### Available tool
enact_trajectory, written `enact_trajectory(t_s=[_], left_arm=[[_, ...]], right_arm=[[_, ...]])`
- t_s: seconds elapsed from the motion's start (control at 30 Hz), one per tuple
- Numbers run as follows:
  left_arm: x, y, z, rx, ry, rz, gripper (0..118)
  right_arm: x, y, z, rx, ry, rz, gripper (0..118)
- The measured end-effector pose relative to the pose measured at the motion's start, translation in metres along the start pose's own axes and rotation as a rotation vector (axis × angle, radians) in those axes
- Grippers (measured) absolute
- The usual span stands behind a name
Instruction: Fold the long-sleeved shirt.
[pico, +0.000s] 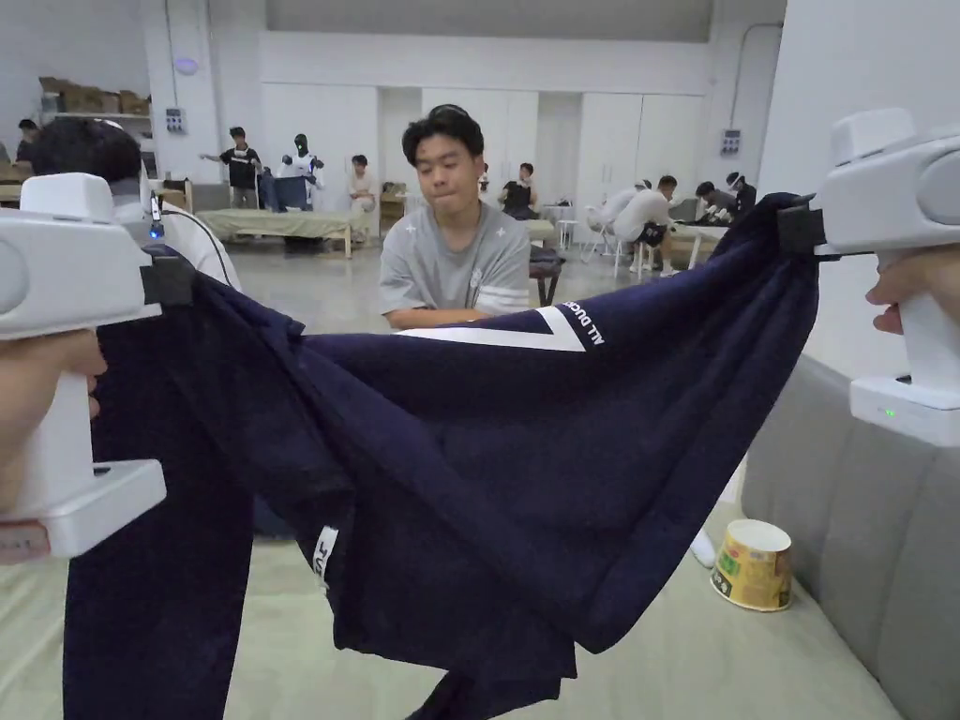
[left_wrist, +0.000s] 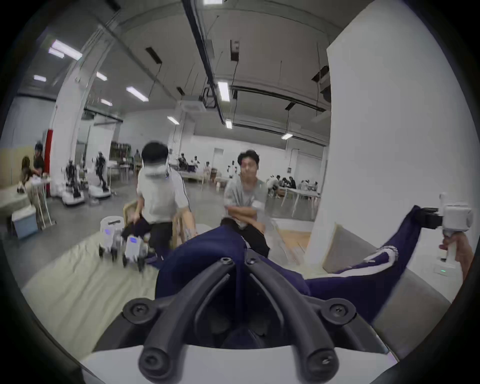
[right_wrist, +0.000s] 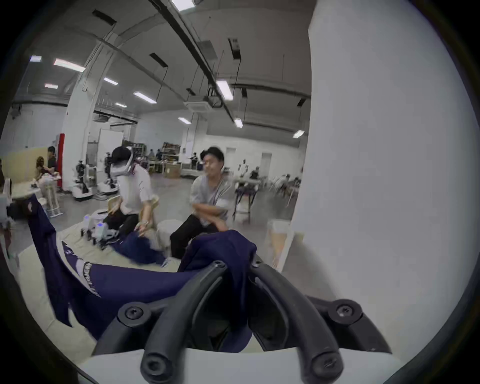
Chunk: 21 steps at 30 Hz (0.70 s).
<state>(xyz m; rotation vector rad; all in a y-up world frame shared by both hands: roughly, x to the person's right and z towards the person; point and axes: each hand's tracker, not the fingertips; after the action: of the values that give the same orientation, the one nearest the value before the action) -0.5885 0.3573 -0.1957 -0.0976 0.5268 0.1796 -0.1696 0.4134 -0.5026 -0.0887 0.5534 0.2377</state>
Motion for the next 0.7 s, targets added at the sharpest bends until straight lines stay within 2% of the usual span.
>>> enact_trajectory(t_s=[0.2,0.3,0.37,0.5,0.7], left_arm=[[0.002,0.104,-0.040,0.043,0.079,0.035,7],[0.008,0.131,-0.044,0.078,0.078,0.001,7],[0.014,0.139,-0.047,0.082,0.080,0.007,7],[0.025,0.137,-0.055,0.084,0.073,0.016,7],[0.035,0.104,-0.076,0.070,0.062,-0.015,7]], right_arm=[[0.009,0.076,-0.016,0.070,-0.038,-0.054,9],[0.013,0.095,-0.025,0.073,-0.070,-0.047,9],[0.015,0.100,-0.030,0.077,-0.089,-0.042,9],[0.020,0.094,-0.041,0.076,-0.130,-0.088,9],[0.029,0.059,-0.057,0.089,-0.163,-0.114,9]])
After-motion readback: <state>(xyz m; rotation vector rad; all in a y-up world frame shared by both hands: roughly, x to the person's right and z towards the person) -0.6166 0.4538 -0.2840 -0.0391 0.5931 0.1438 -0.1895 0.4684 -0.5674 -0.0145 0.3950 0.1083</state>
